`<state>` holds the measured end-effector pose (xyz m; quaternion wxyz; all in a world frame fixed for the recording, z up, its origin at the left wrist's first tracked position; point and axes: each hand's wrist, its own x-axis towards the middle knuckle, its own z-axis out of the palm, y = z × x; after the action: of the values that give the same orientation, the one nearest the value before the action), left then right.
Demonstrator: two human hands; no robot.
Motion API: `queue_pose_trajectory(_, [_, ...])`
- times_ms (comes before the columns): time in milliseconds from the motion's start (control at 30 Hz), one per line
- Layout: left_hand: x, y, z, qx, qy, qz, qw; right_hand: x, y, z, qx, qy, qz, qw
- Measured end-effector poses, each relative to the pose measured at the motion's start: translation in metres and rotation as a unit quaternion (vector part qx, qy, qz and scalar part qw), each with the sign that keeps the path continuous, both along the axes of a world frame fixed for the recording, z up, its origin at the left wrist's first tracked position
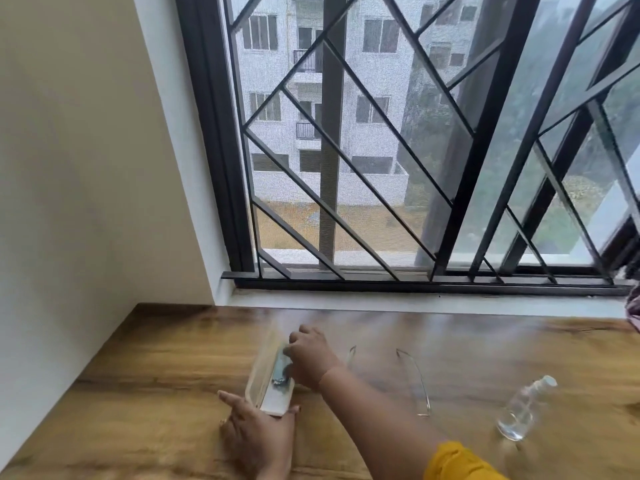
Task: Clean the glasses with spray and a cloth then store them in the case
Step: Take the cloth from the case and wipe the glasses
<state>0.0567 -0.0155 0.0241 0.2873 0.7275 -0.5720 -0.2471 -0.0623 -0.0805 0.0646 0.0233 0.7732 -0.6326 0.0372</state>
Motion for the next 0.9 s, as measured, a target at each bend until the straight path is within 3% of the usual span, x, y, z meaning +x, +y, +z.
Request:
queue_pose_trajectory(100, [0.000,-0.001,-0.006,0.004,0.007,-0.006,1.000,0.009,0.001,-0.010,0.068,0.030,-0.016,0.997])
queue_pose_trajectory(267, [0.000,-0.001,-0.009,-0.011,0.001,-0.013,1.000,0.017,0.002,-0.004,0.064,-0.005,-0.037,0.997])
queue_pose_trajectory(333, [0.001,-0.001,-0.009,-0.025,-0.002,-0.008,1.000,0.016,0.004,-0.001,0.043,-0.066,-0.049,0.996])
queue_pose_trajectory(367, [0.000,-0.001,-0.010,-0.036,-0.004,-0.004,0.999,0.014,0.005,0.000,0.018,-0.148,-0.075,0.986])
queue_pose_trajectory(400, [0.000,-0.001,-0.009,-0.050,-0.005,0.001,0.999,0.012,0.005,0.000,-0.008,-0.263,-0.115,0.958])
queue_pose_trajectory(433, [0.000,-0.001,-0.009,-0.063,-0.005,0.004,0.998,0.011,0.006,0.003,-0.030,-0.392,-0.169,0.904])
queue_pose_trajectory(500, [-0.002,0.000,-0.007,-0.079,-0.001,0.008,0.997,0.007,0.006,0.011,-0.063,-0.588,-0.279,0.757])
queue_pose_trajectory(533, [-0.002,0.001,-0.007,-0.080,0.001,0.009,0.997,0.003,0.005,0.013,-0.085,-0.645,-0.323,0.687])
queue_pose_trajectory(600, [-0.003,0.003,-0.008,-0.079,-0.004,0.006,0.997,-0.007,0.005,0.015,-0.119,-0.680,-0.371,0.621])
queue_pose_trajectory(800, [-0.003,0.004,-0.015,-0.108,-0.029,0.003,0.994,-0.012,0.013,0.009,-0.052,-0.653,-0.422,0.627])
queue_pose_trajectory(900, [-0.003,0.005,-0.015,-0.115,-0.027,0.006,0.993,-0.012,0.016,0.003,-0.023,-0.641,-0.409,0.650])
